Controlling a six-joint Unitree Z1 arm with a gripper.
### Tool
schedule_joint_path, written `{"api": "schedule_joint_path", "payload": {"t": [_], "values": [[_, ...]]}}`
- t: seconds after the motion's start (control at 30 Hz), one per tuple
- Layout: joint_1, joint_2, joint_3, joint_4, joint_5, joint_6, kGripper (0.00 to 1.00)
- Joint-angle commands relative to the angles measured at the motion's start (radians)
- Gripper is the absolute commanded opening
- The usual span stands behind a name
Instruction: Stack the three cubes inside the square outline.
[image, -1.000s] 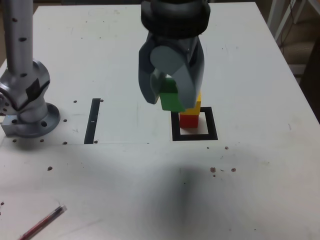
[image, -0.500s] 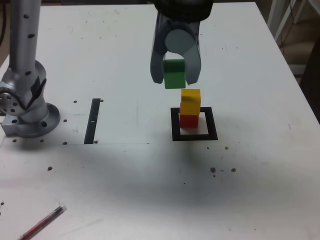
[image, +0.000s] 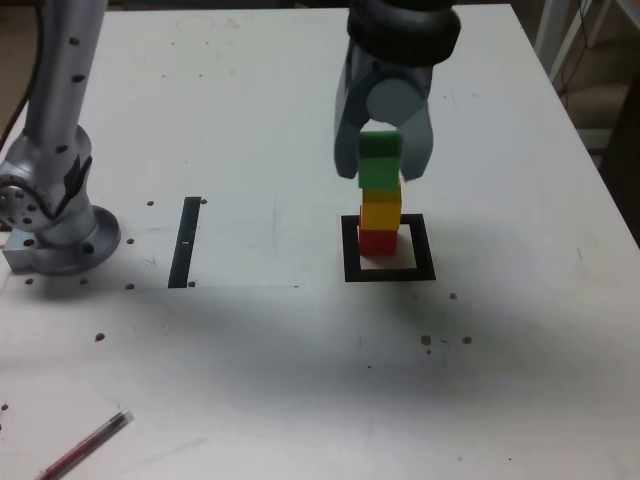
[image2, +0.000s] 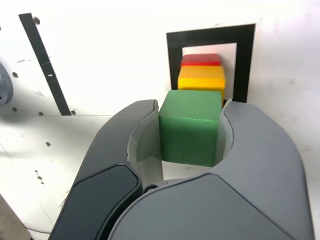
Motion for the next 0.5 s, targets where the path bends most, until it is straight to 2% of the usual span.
{"api": "schedule_joint_path", "payload": {"t": [0.0,0.47], "values": [[0.007,0.007,-0.007,0.010,0.005,0.004,0.17],[0.022,0.035,0.000,0.009,0.001,0.010,0.20]]}}
